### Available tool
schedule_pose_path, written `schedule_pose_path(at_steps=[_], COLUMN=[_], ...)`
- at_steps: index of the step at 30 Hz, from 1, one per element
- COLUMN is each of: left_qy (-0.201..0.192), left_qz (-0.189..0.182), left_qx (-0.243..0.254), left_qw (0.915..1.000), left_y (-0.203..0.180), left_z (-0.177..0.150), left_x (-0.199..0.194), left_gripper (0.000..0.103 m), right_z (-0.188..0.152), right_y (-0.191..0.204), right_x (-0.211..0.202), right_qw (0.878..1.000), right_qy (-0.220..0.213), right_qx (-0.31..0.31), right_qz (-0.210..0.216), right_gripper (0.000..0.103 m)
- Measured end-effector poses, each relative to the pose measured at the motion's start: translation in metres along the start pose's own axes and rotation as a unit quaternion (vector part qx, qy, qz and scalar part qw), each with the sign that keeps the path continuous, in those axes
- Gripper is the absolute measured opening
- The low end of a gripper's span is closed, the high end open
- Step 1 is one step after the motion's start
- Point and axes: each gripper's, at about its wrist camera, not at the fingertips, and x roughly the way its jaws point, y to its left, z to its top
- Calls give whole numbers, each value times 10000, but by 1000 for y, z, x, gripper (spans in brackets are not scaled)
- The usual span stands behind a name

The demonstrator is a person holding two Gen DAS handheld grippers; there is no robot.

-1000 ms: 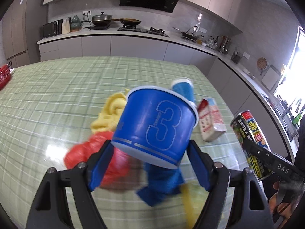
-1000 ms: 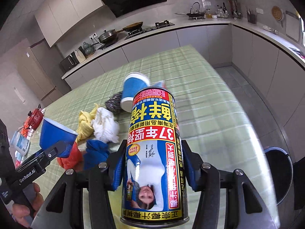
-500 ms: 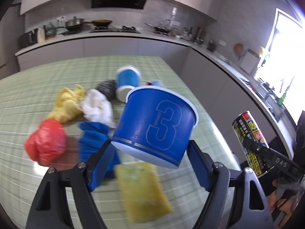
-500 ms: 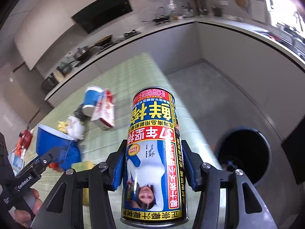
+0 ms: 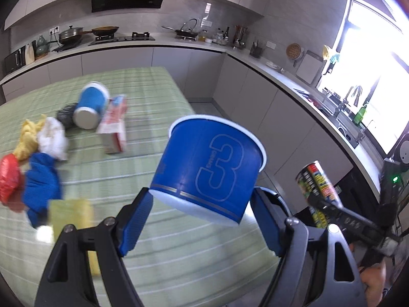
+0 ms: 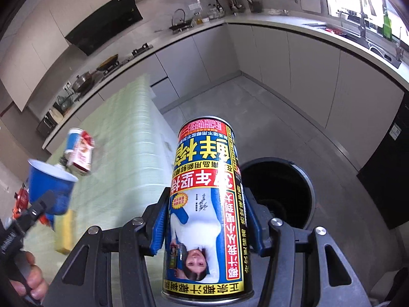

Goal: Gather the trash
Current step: 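Carry the blue cup and spray can to the black bin and release both, then return both open tools to the island items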

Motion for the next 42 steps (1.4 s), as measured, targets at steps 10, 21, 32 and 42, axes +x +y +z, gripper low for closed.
schedule_pose_path(at_steps=[10,21,32,42], left_qy=[266,645,1301,1381], left_qz=[65,389,524,685], left_qx=[-212,-87,69,295], left_qw=[9994,9971,9901,9876], left_y=[-95,-153,-180,-192], left_z=[-16,-37,-51,-44], left_x=[64,123,173,166], left_gripper=[79,79,80,83], right_z=[6,15,46,55], right_y=[-103,-143,-182,-185], right_x=[89,151,130,107], right_qw=[9944,9879,9941,9968], right_qy=[999,1383,973,748], right_qx=[-286,-682,-446,-267], right_qz=[172,150,154,101], right_gripper=[55,70,71,71])
